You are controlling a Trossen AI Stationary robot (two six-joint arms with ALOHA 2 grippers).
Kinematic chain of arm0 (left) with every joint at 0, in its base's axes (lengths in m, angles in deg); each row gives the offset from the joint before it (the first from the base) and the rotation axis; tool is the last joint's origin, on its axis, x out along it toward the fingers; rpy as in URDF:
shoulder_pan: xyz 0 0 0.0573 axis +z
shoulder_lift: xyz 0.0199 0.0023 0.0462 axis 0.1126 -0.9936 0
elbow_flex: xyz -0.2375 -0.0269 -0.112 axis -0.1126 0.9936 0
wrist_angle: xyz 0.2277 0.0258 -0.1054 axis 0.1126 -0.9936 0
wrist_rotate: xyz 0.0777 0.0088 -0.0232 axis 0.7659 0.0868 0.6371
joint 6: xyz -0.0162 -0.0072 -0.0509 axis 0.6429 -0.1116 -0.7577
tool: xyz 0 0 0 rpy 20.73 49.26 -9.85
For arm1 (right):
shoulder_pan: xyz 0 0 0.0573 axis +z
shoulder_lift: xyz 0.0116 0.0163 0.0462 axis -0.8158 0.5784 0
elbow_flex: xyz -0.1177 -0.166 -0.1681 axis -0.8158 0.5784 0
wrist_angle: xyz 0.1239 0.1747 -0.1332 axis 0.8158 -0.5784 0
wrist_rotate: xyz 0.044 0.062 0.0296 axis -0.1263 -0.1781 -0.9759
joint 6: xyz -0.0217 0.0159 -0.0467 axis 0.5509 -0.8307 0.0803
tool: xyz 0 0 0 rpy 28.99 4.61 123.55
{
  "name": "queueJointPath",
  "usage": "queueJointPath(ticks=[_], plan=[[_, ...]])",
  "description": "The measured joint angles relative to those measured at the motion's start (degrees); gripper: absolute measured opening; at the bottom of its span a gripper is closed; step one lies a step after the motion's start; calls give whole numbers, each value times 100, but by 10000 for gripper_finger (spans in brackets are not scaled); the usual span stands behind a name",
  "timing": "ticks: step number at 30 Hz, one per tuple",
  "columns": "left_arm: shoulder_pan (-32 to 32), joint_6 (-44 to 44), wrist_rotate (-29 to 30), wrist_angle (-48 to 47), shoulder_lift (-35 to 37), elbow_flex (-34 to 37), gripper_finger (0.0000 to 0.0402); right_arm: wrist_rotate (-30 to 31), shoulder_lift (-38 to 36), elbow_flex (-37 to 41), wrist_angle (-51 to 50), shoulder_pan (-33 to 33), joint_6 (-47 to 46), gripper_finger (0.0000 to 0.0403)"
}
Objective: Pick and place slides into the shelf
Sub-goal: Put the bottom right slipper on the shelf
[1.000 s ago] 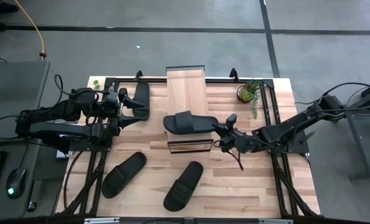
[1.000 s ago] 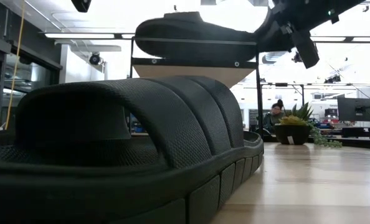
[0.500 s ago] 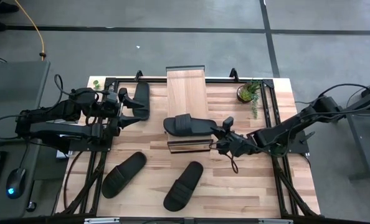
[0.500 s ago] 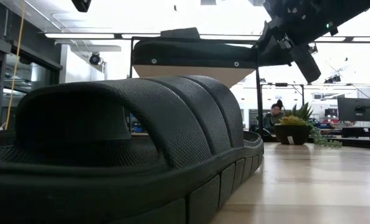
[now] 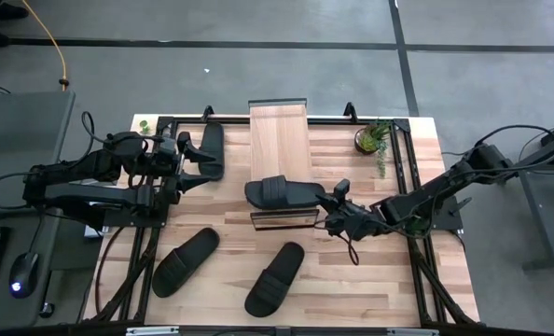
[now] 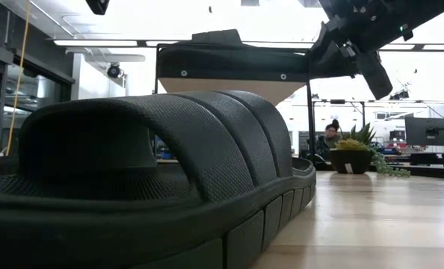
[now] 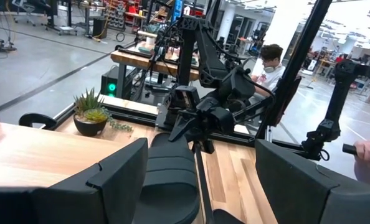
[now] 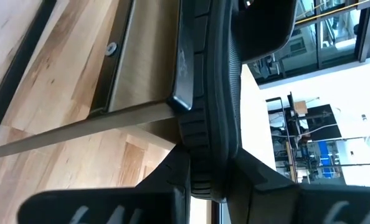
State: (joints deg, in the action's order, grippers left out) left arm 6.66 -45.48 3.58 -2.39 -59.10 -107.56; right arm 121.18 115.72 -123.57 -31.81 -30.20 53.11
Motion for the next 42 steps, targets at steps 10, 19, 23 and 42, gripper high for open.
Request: queueJointPath(ticks=[10, 19, 23, 42], plan=[[0, 0, 20, 0, 0, 0, 278, -37, 0, 0, 24, -4, 14, 37], [0, 0, 20, 0, 0, 0, 278, -141, 0, 0, 27, -4, 57, 37], [0, 0, 20, 0, 0, 0, 278, -201, 0, -2, 33, -4, 59, 37], [0, -2, 66, -87, -2, 0, 278, -272, 2, -2, 41, -4, 164, 90]])
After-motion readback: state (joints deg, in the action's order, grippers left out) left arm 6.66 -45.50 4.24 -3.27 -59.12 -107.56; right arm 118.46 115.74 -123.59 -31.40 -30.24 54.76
